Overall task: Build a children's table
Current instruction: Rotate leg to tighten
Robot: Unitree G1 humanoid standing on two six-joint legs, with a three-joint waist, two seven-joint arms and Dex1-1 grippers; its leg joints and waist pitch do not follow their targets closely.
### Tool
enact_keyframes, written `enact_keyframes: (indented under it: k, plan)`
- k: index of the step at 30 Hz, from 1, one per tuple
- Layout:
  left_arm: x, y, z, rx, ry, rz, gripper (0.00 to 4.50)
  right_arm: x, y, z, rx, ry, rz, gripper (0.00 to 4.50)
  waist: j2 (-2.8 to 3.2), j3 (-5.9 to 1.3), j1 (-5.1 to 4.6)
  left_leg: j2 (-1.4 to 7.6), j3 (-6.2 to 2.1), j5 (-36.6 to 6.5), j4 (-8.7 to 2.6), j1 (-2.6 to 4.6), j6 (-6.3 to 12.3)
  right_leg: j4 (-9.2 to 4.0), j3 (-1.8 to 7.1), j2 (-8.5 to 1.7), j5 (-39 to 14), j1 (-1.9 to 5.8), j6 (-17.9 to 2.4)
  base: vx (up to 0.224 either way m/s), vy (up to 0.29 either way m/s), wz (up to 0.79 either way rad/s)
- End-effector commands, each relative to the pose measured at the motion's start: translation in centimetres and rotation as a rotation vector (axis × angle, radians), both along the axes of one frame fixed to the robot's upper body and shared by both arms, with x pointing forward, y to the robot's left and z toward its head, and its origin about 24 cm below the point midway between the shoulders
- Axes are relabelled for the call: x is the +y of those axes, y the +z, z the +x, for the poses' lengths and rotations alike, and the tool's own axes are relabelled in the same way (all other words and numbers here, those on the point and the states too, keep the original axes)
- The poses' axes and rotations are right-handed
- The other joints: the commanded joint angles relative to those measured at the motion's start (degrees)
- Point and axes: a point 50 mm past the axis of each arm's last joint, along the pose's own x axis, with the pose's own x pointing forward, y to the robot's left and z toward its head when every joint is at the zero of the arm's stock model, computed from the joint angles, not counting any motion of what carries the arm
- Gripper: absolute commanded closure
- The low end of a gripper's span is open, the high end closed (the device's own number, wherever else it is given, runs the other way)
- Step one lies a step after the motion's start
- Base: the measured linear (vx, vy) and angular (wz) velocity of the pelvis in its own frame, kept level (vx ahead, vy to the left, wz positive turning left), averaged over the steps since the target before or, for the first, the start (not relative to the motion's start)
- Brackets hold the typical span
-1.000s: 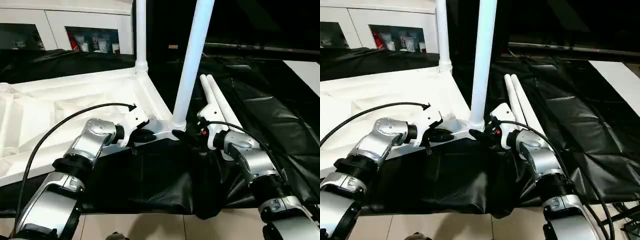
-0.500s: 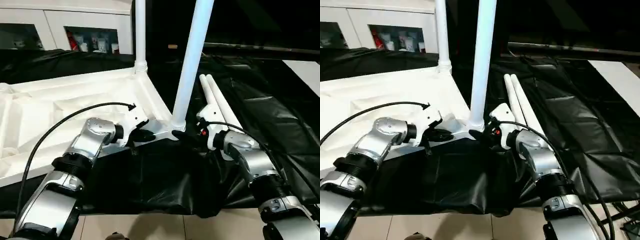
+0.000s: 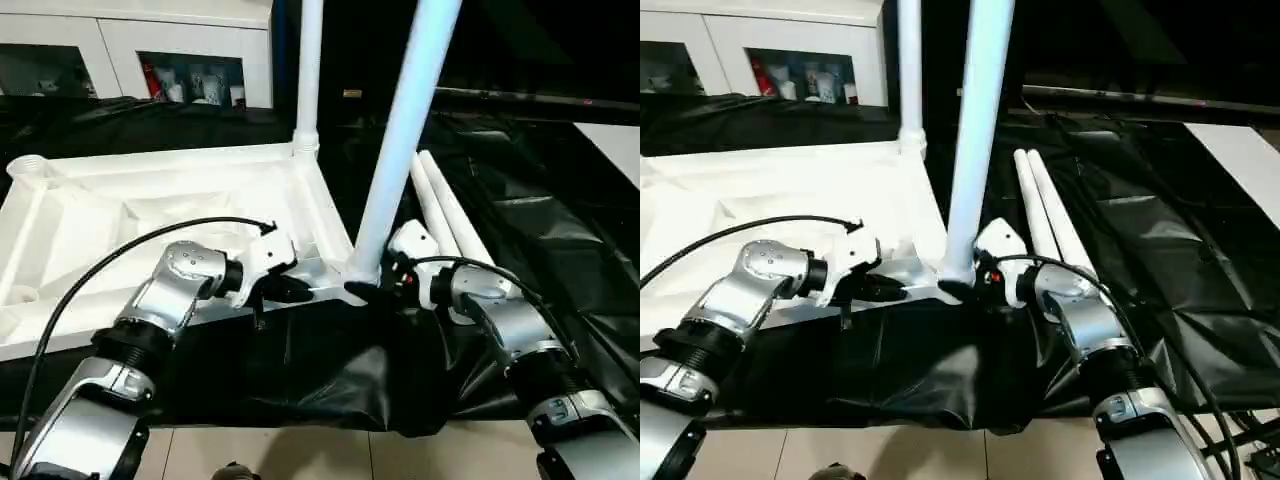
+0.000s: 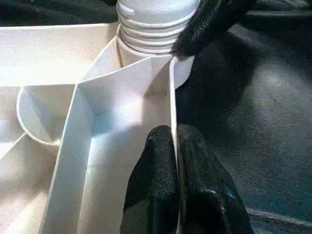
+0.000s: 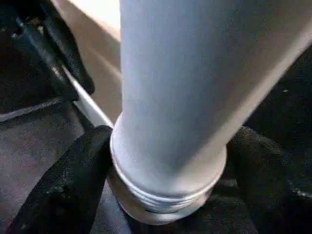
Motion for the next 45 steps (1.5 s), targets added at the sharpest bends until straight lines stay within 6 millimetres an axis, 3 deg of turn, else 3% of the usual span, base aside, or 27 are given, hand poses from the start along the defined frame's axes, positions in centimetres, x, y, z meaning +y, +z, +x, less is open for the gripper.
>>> enact_keyframes:
  k: [1,4,5,8,16,24,26,27,29,31,32,33,39,40,43,45]
  plan:
    - [-0.5,-0.6,-0.7,0.035,-0.058,0.016,4.49,-0.3,0.0,0.0,0.004,-0.003,0.002,0.63,0.34,-3.76,-0.04,2.44,-0.54,-7.3,-3.57,0.71,2.19,-4.19,2.84,-4.83,1.0,3.19,-14.0,0.0,0.0,0.0]
    - [-0.3,-0.6,-0.8,0.037,-0.059,0.016,4.49,-0.1,0.1,0.0,0.009,0.001,0.026,0.63,0.28,-3.79,0.0,2.46,-0.55,-7.2,-3.58,0.68,2.14,-4.13,2.85,-4.87,1.0,3.21,-14.0,0.0,0.0,0.0]
    - [-0.3,-0.6,-0.8,0.038,-0.059,0.017,4.5,-0.1,0.1,0.0,0.013,0.005,0.03,0.93,0.27,-3.78,0.0,2.43,-0.51,-7.3,-3.55,0.7,2.18,-4.2,2.86,-4.85,0.8,3.17,-14.0,0.0,0.0,0.0]
    - [-0.3,-0.6,-0.8,0.041,-0.056,0.017,4.5,0.0,0.1,-0.1,0.016,0.008,0.037,0.93,0.29,-3.77,0.12,2.49,-0.54,-7.2,-3.6,0.72,2.17,-4.17,2.84,-4.88,0.6,3.16,-14.0,0.0,0.0,0.0]
    - [0.1,-0.7,-0.9,0.046,-0.045,0.023,4.5,0.2,-0.1,-0.1,0.028,0.014,0.048,1.62,0.32,-3.82,0.25,2.43,-0.54,-7.0,-3.57,0.71,2.12,-4.08,2.82,-4.85,1.2,3.15,-14.0,0.0,0.0,0.0]
    - [0.4,-0.9,-0.8,0.076,0.004,0.013,4.5,0.4,-0.8,-0.1,0.059,-0.051,0.095,1.73,0.37,-3.74,0.13,2.41,-0.54,-8.0,-3.68,0.73,1.57,-4.26,2.83,-4.86,-0.2,3.11,-13.9,0.0,0.0,0.0]
    - [0.1,-1.3,-0.1,0.096,0.12,-0.006,4.5,0.7,-1.6,0.5,0.081,-0.206,0.121,1.73,0.45,-3.5,-0.11,2.42,-0.6,-8.9,-3.88,0.77,0.99,-4.47,2.84,-4.91,-2.3,2.93,-13.8,0.0,0.0,0.0]
    - [0.1,-1.3,-0.1,0.096,0.12,-0.006,4.5,0.7,-1.6,0.5,0.081,-0.206,0.121,1.73,0.43,-3.37,-0.23,2.37,-0.59,-10.5,-3.99,1.03,0.19,-4.85,2.86,-5.04,-5.4,2.72,-13.6,0.0,0.0,0.0]
    - [-0.8,-1.3,1.6,0.053,0.297,-0.018,4.5,1.8,-2.7,1.4,0.115,-0.43,0.115,1.74,0.73,-3.05,-0.61,2.32,-0.7,-13.8,-4.35,1.26,-1.14,-5.45,2.91,-4.98,-11.4,2.35,-12.6,0.0,0.0,0.0]
    - [-1.4,-1.3,2.5,0.027,0.404,-0.014,4.5,2.4,-3.0,1.8,0.114,-0.552,0.09,1.74,0.72,-2.8,-1.11,2.25,-1.14,-18.6,-4.61,1.79,-3.34,-6.26,2.92,-5.31,-21.2,2.06,-10.4,0.0,0.0,0.0]
    - [-1.7,-1.4,2.7,0.02,0.436,-0.006,4.5,2.8,-3.1,2.1,0.113,-0.605,0.074,1.74,0.76,-2.84,-1.16,2.31,-1.19,-19.0,-4.66,1.96,-3.51,-6.41,3.01,-5.33,-21.8,1.91,-10.0,0.0,0.0,0.0]
    - [-2.0,-1.4,2.9,0.011,0.459,0.005,4.5,3.1,-3.2,2.2,0.112,-0.636,0.057,1.74,0.67,-2.88,-1.11,2.3,-1.26,-19.1,-4.68,1.99,-3.51,-6.49,3.11,-5.36,-21.9,1.9,-9.6,0.0,0.0,0.0]
    - [-4.6,-1.4,3.5,-0.019,0.505,0.026,4.5,6.0,-3.1,2.4,0.105,-0.64,0.04,1.74,0.31,-3.37,-0.65,2.15,-0.81,-13.6,-4.43,1.46,-1.42,-5.69,3.21,-5.06,-10.3,2.52,-10.7,0.0,0.0,0.0]
    - [-4.6,-1.4,3.6,-0.024,0.501,0.035,4.5,6.2,-2.9,2.5,0.117,-0.641,0.081,1.19,0.16,-3.35,-0.59,2.09,-0.75,-13.1,-4.42,1.31,-0.99,-5.65,3.2,-5.04,-9.5,2.65,-10.8,0.0,0.0,0.0]
    - [-4.4,-1.4,3.7,-0.035,0.497,0.051,4.5,6.0,-2.2,3.0,0.094,-0.656,0.133,1.05,0.41,-3.41,-0.32,2.18,-0.77,-11.6,-4.41,1.19,-0.28,-5.43,3.14,-5.17,-7.4,2.84,-11.0,0.0,0.0,0.0]
    - [-4.1,-1.4,3.7,-0.042,0.484,0.058,4.5,5.9,-1.8,3.2,0.06,-0.625,0.127,0.85,0.22,-3.31,-0.58,2.21,-0.92,-12.6,-4.65,1.0,-0.47,-5.52,3.03,-5.12,-8.6,2.95,-10.7,0.0,0.0,0.0]
